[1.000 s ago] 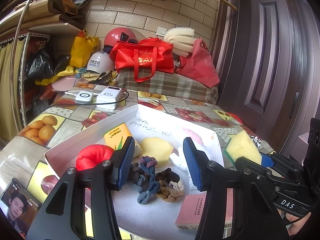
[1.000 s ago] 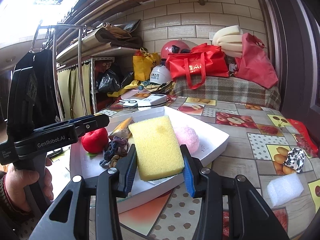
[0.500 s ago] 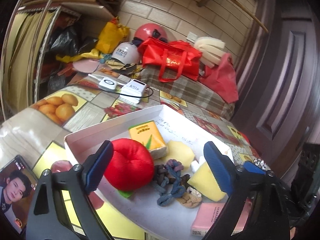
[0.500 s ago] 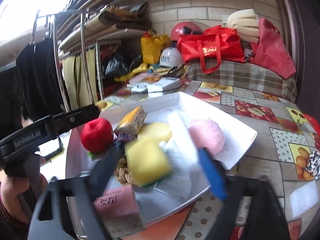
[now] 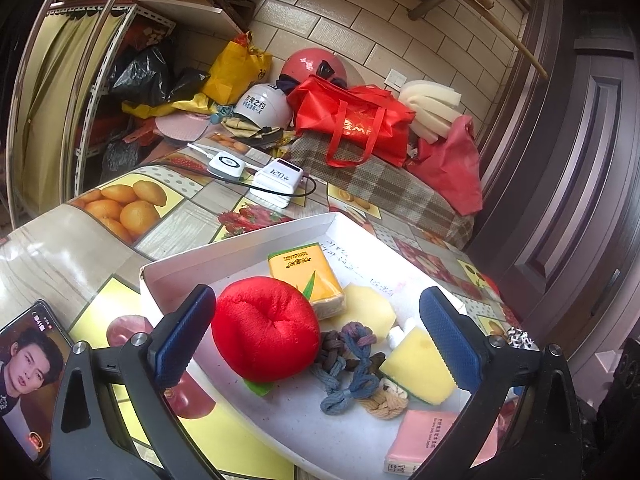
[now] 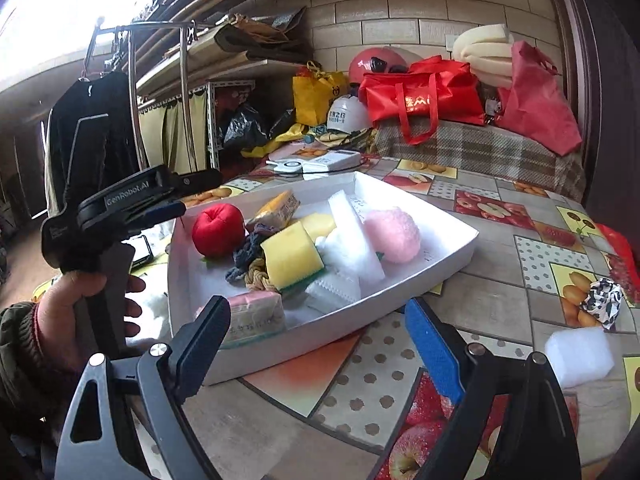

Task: Organize soft objects
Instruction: 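Withdraw both open tools from the tray toward the remaining items, then grasp the white foam block with the left tool while the right tool grasps the black-and-white patterned cloth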

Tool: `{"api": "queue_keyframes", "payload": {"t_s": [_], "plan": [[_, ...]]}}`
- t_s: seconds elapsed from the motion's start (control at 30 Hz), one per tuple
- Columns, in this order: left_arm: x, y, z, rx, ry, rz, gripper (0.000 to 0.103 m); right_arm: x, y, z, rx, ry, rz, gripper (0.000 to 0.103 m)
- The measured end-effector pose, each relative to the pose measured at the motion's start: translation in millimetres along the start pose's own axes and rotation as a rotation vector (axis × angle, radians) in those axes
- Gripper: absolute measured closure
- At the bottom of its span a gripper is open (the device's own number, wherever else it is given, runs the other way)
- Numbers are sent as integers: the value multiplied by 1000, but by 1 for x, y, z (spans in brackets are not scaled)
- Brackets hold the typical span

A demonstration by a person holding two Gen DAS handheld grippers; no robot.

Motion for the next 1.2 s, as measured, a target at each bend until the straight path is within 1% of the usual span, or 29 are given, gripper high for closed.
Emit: {"api": "queue_keyframes", "payload": {"t_s": [0.13,0.23,0.3,0.37,0.43,0.5,0.57,0.63,0.7,0.77,0.8,0.83,0.87,0.9,0.93,1.0,1.03,1.1,1.17,1.2], "plan": [[0,0,1,6,-2,-1,0,32,0,10,-23,50,-55,14],[-1,0,1,14,-6,-3,0,54,5,16,-40,92,-68,14],[-1,-1,0,19,-7,-5,0,50,4,18,-34,65,-78,14],[-1,-4,0,25,-8,-5,0,32,-2,20,-3,-10,-79,14],[-1,-6,-1,35,-9,-6,0,15,-14,15,21,-45,-106,14],[-2,-10,-2,51,-16,-10,0,-3,-33,8,37,-63,-152,14],[-5,-16,-3,79,-26,-19,0,-19,-56,-4,46,-58,-219,14],[-7,-25,-6,124,-28,-33,0,-38,-89,-22,68,-20,-308,14],[-8,-40,-13,192,-26,-47,0,-53,-124,-41,107,32,-378,14],[-10,-60,-25,292,-21,-65,0,-71,-164,-65,166,82,-450,14],[-10,-70,-32,333,-12,-80,0,-79,-180,-75,192,106,-466,13],[-10,-84,-45,385,16,-114,0,-86,-198,-89,225,140,-480,13],[-9,-98,-58,424,51,-153,0,-90,-211,-99,252,165,-493,11],[-9,-111,-70,455,83,-188,0,-95,-226,-110,287,197,-509,0],[-9,-129,-88,502,126,-233,0,-98,-237,-119,318,221,-516,0],[-7,-158,-117,572,195,-293,0,-101,-258,-134,381,257,-517,0],[-4,-174,-133,594,249,-330,0,-99,-267,-140,410,275,-508,0],[8,-198,-160,597,365,-376,1,-91,-275,-147,448,304,-481,0],[24,-217,-184,588,468,-382,1,-80,-277,-147,457,316,-440,0],[32,-224,-193,588,504,-379,1,-76,-280,-142,455,303,-429,0]]}}
Point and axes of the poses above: each gripper's, at about its wrist camera, not at the fingertips, and x roughly the way its jaws point, y to its left, z to its top, the point moved 8 cm from there along x, roughly the way its jaws point, and after that the axes turned 11 degrees about -x, right-handed, at the moved point
